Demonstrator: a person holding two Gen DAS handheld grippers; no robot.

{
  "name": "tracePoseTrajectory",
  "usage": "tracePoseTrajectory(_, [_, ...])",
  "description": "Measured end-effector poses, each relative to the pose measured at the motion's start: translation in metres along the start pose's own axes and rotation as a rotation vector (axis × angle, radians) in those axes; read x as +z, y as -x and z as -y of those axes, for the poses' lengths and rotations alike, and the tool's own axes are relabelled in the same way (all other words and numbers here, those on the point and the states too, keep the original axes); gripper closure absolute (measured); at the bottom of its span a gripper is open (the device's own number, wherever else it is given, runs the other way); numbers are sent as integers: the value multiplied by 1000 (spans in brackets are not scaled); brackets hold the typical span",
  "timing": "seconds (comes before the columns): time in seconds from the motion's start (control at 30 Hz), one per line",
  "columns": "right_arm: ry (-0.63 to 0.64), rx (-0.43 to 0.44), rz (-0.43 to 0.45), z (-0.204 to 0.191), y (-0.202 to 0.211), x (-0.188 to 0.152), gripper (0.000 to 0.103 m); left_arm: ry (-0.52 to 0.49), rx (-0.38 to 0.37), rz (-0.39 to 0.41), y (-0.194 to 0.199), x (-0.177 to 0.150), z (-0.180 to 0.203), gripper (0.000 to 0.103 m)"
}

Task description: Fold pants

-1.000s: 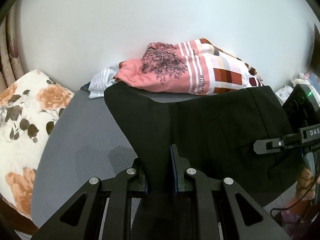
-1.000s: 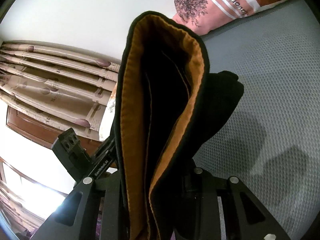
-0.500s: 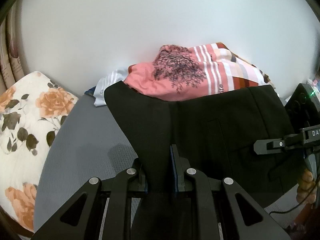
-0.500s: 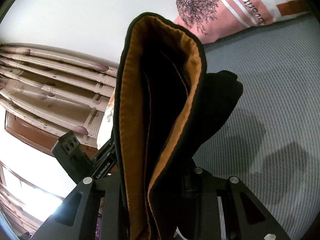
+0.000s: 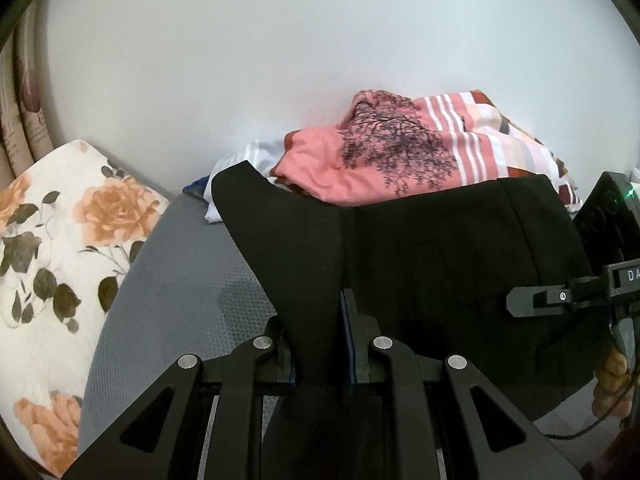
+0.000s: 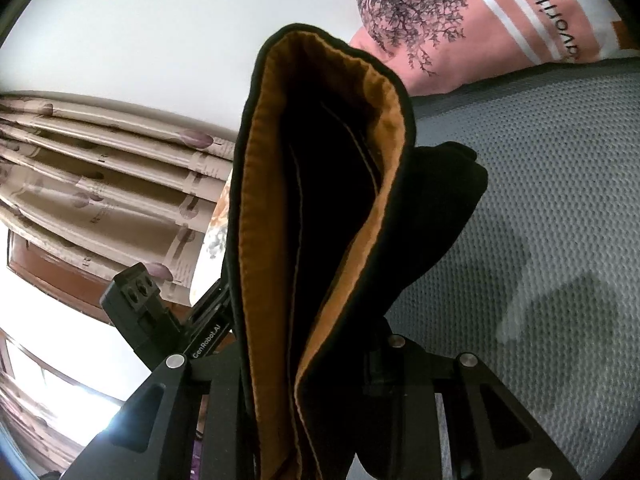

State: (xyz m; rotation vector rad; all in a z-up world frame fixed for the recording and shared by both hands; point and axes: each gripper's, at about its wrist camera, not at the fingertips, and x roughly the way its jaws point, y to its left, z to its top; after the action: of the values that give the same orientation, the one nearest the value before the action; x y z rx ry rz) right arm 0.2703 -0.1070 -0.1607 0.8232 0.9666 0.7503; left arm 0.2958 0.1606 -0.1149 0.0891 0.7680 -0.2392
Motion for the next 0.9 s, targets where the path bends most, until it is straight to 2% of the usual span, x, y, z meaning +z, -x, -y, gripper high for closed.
tracePoseTrajectory(0.63, [-24, -25, -28, 4, -51, 32, 77, 32, 10, -51, -47, -5, -31, 86])
tracePoseTrajectory(0.9, [-52, -19, -25, 26, -59, 42, 77, 49, 11, -75, -65, -12, -41, 86])
